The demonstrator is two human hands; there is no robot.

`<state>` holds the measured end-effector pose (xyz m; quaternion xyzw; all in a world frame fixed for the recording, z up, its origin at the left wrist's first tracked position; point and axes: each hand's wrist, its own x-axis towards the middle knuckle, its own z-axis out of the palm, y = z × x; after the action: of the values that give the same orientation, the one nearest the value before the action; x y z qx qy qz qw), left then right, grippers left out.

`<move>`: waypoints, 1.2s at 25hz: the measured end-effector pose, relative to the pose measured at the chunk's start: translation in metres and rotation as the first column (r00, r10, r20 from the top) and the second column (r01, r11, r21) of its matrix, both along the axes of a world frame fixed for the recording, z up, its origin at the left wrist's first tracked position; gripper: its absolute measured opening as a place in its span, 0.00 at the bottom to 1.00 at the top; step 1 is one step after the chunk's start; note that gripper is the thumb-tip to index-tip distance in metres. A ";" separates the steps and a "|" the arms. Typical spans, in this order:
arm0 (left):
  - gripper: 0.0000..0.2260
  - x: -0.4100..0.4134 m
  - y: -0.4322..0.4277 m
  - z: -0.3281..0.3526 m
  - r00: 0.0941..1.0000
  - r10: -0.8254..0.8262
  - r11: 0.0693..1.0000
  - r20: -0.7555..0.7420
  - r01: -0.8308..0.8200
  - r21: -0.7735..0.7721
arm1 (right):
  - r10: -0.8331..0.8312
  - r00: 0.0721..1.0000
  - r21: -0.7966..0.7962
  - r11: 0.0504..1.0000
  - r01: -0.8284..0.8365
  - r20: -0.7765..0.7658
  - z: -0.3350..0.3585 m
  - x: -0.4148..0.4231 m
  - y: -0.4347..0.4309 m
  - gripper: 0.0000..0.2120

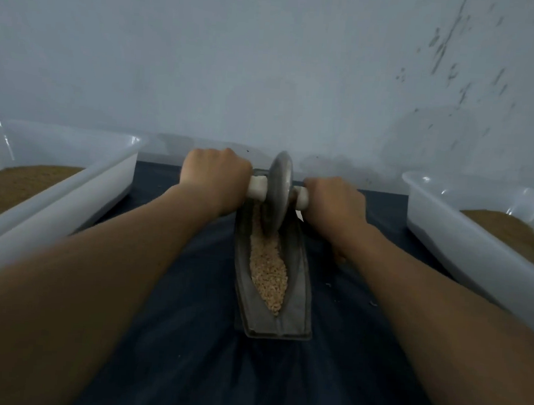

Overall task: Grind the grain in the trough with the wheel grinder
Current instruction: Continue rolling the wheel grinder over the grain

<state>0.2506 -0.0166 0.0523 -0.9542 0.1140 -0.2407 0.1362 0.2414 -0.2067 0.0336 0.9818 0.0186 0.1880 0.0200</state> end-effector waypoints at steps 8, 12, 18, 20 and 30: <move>0.10 -0.035 0.037 -0.035 0.985 -0.139 0.990 0.105 0.142 -0.021 | 0.190 0.947 -0.289 0.951 -0.111 0.261 -0.015 -0.037 -0.016 0.11; 0.07 0.004 0.012 -0.018 0.995 0.009 0.976 -0.098 -0.031 -0.218 | 0.038 0.999 -0.164 0.986 -0.036 0.005 0.025 0.004 0.014 0.08; 0.08 -0.040 0.044 -0.034 0.941 -0.262 0.965 0.213 0.256 0.054 | 0.234 0.933 -0.271 0.949 -0.159 0.272 -0.015 -0.055 -0.023 0.13; 0.03 -0.030 0.032 -0.036 0.975 -0.155 0.988 0.158 0.157 0.000 | 0.162 0.962 -0.203 0.972 -0.118 0.221 -0.014 -0.038 -0.014 0.09; 0.11 -0.053 0.048 -0.038 0.958 -0.232 0.967 0.167 0.246 -0.068 | 0.320 0.901 -0.342 0.915 -0.214 0.292 -0.005 -0.053 -0.022 0.13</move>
<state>0.1977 0.0319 0.0141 -0.9164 0.2068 -0.3349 0.0724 0.1888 -0.2284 0.0289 0.9072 0.1791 0.3514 0.1462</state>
